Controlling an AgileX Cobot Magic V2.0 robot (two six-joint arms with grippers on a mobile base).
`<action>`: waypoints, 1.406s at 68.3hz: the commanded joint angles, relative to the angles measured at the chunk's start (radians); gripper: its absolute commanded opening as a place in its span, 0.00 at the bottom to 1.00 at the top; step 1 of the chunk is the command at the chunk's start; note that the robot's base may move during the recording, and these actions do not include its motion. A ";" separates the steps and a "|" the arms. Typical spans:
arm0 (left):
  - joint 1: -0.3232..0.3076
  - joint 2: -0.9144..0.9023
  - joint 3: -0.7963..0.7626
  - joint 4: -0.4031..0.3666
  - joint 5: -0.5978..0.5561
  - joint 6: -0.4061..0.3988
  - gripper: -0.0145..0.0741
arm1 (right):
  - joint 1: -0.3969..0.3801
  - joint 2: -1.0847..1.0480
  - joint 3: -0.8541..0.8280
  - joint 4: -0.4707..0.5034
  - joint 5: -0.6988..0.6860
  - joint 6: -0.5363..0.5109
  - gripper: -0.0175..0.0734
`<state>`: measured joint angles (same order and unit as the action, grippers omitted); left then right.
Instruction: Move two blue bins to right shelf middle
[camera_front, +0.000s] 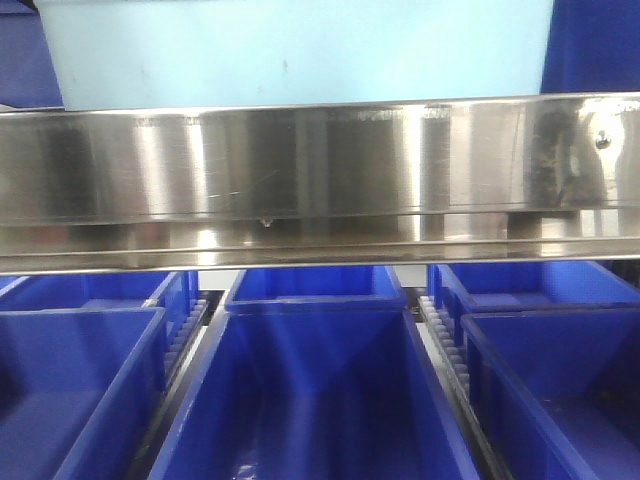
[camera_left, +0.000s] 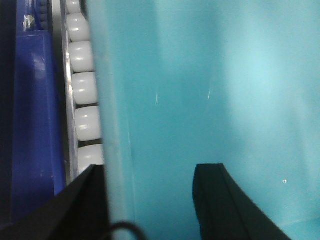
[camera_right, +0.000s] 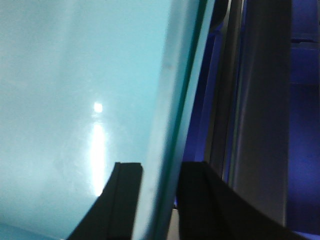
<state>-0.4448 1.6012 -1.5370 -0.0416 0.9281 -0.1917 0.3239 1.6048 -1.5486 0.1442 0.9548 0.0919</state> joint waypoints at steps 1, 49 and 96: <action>0.004 -0.040 -0.038 -0.027 -0.005 0.023 0.04 | -0.009 -0.041 0.002 -0.054 -0.052 0.005 0.02; 0.004 -0.209 -0.261 -0.029 -0.029 0.023 0.04 | -0.009 -0.117 -0.348 -0.054 0.002 0.005 0.02; 0.004 -0.205 -0.261 -0.025 -0.032 0.023 0.04 | -0.009 -0.111 -0.348 -0.054 0.002 0.005 0.02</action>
<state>-0.4425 1.4243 -1.7810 -0.0536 0.9416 -0.2130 0.3284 1.5010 -1.8803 0.1413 1.0305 0.1000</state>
